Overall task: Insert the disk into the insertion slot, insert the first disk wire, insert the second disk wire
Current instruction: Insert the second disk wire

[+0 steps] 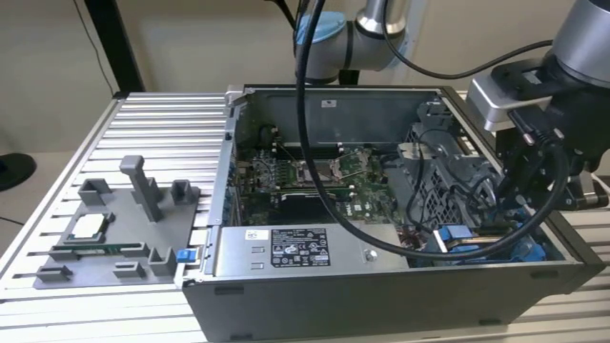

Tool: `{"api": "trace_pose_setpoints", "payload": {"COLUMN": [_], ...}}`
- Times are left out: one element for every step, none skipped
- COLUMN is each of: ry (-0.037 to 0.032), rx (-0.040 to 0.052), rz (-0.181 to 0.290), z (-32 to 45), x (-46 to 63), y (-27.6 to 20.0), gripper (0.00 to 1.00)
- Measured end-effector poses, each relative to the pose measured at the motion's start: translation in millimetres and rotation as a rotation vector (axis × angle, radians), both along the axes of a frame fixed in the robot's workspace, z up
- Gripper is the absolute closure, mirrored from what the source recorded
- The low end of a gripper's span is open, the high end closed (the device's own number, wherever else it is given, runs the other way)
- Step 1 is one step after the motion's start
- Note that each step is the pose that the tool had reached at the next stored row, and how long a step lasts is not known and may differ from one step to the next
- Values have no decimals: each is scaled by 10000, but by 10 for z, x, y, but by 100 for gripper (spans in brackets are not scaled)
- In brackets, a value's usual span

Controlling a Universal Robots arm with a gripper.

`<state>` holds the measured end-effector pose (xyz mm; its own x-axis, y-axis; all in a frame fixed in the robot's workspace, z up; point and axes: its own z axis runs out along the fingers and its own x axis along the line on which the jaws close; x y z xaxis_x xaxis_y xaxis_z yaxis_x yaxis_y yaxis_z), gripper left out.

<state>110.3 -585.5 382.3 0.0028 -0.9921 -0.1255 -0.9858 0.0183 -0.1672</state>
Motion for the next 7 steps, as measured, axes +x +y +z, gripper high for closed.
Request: {"api": "trace_pose_setpoints", "payload": {"ry": [0, 0, 0, 0, 0, 0, 0], "rx": [0, -2, -1, -1, -1, -1, -1], "rz": [0, 0, 0, 0, 0, 0, 0], "z": [1, 3, 3, 5, 7, 8, 9], "x": [0, 0, 0, 0, 0, 0, 0], "y": [0, 0, 0, 0, 0, 0, 0], "gripper": [0, 0, 0, 0, 0, 0, 0]}}
